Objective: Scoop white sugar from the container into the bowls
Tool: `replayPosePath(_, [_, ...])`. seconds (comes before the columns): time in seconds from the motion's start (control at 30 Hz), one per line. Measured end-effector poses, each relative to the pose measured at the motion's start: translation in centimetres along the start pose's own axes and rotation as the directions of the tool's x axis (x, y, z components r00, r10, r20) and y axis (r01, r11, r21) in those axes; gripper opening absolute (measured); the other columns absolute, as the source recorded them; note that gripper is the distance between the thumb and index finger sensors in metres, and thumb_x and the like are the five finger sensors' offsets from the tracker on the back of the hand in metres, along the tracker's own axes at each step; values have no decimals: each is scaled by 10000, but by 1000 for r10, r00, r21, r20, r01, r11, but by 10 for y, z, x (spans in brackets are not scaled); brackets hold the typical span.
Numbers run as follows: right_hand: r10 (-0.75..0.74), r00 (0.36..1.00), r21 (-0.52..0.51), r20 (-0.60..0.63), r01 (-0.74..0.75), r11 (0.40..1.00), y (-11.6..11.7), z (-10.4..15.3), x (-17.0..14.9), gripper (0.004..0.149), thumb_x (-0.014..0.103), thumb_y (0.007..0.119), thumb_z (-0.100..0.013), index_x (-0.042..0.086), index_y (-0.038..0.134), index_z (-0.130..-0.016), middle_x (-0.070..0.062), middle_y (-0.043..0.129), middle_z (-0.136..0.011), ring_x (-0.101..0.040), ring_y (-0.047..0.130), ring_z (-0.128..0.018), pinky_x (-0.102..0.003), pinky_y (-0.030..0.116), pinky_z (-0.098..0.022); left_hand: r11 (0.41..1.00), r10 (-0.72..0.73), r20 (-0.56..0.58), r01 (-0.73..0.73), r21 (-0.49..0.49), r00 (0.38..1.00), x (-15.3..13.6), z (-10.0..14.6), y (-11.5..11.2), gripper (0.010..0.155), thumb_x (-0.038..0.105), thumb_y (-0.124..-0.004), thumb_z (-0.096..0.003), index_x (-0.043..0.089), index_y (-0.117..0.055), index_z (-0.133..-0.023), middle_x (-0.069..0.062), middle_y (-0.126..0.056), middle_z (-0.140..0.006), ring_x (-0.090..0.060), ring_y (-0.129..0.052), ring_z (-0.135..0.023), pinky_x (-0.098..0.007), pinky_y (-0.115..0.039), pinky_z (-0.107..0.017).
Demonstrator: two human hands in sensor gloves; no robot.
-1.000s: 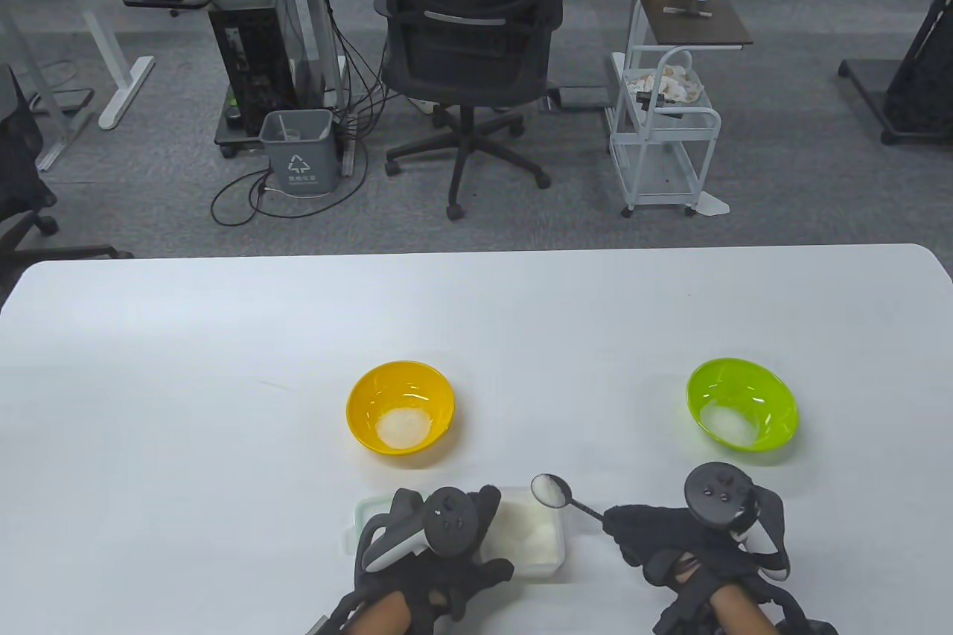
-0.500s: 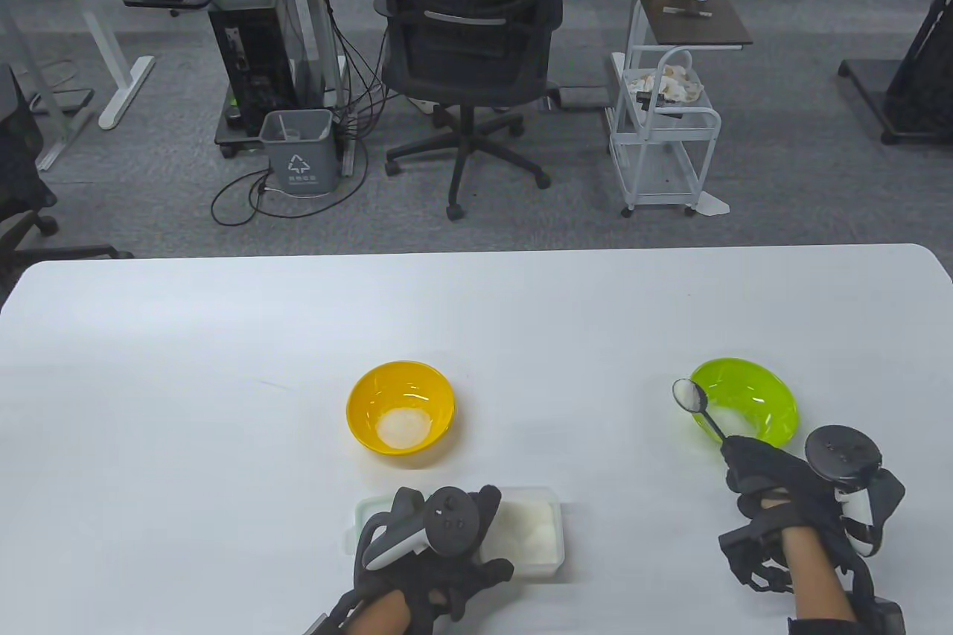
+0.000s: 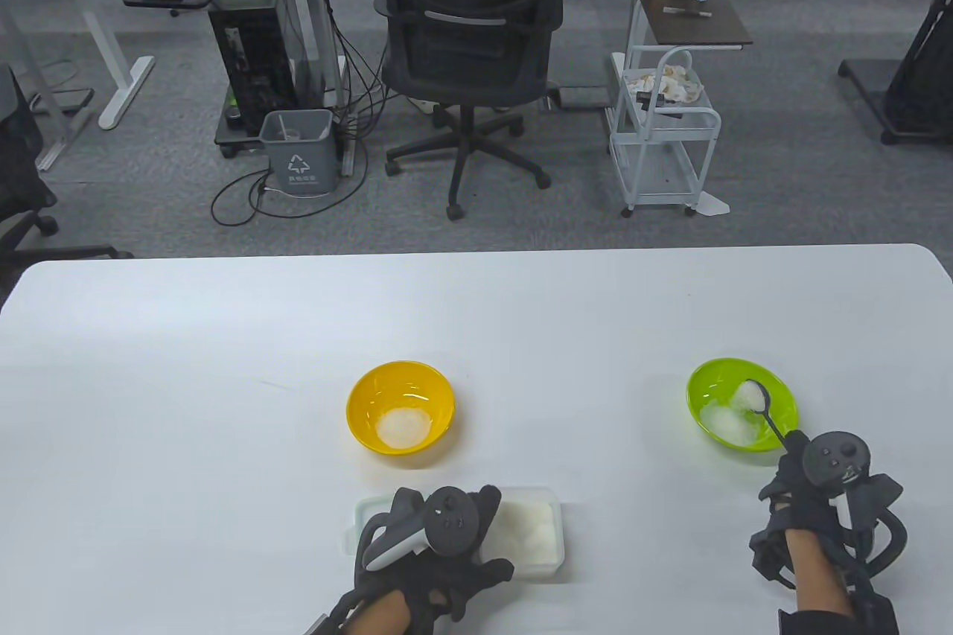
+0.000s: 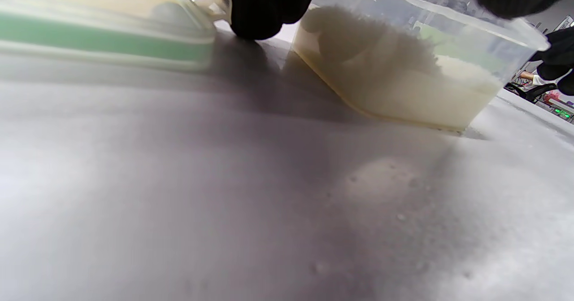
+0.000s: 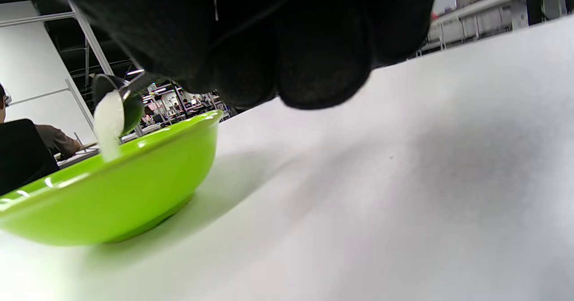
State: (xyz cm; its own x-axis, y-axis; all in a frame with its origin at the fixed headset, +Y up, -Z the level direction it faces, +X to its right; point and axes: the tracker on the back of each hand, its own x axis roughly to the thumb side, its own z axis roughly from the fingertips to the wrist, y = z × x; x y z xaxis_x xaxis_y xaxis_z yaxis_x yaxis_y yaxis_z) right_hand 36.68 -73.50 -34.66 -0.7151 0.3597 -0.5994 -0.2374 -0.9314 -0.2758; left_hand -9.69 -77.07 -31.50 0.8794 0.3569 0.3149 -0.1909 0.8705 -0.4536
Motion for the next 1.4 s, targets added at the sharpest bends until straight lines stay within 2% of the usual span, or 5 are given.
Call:
replayPosePath(0.23, [66,997,-53,28,-65,996,-1,5,5,457,332,796,-494,443,762,-936,-48,782,-943,-306,858,-674,-527,586,-705,1000,1,0,-1,0,1000,0,0,0,942,724,-665,-381,358,-210,-1120,-20,-401,-1218,-276,-591,-1140,-558,-416,-839])
replayPosePath(0.73, [63,995,-59,72,-59,997,1,12,12,466,351,775,-495,412,741,-956,-78,759,-935,-276,887,-642,-512,630,-681,1000,1,0,-1,0,1000,0,0,0,941,722,-665,-382,357,-209,-1120,-20,-399,-1219,-275,-589,-1142,-559,-412,-840])
replayPosePath(0.9, [34,989,-67,147,-25,997,-6,22,22,472,346,775,-494,386,739,-962,-77,791,-904,-268,915,-616,-507,660,-662,1000,-7,-6,7,-10,1000,1,1,0,939,718,-657,-386,353,-198,-1119,-26,-390,-1220,-280,-582,-1144,-559,-410,-841])
replayPosePath(1.2, [-68,954,-3,292,72,997,-17,46,50,457,332,816,-478,370,791,-933,-34,869,-862,-291,895,-663,-522,632,-680,1000,-4,-4,4,-10,1000,1,0,0,941,721,-658,-385,354,-196,-1119,-23,-388,-1221,-277,-580,-1144,-558,-408,-842])
replayPosePath(1.4, [-79,938,80,339,55,995,4,58,56,435,334,825,-469,346,832,-903,-64,852,-879,-276,907,-589,-512,658,-655,1000,-1,-4,1,-9,1000,1,0,-1,943,722,-658,-384,356,-195,-1119,-22,-388,-1221,-276,-579,-1144,-557,-409,-841])
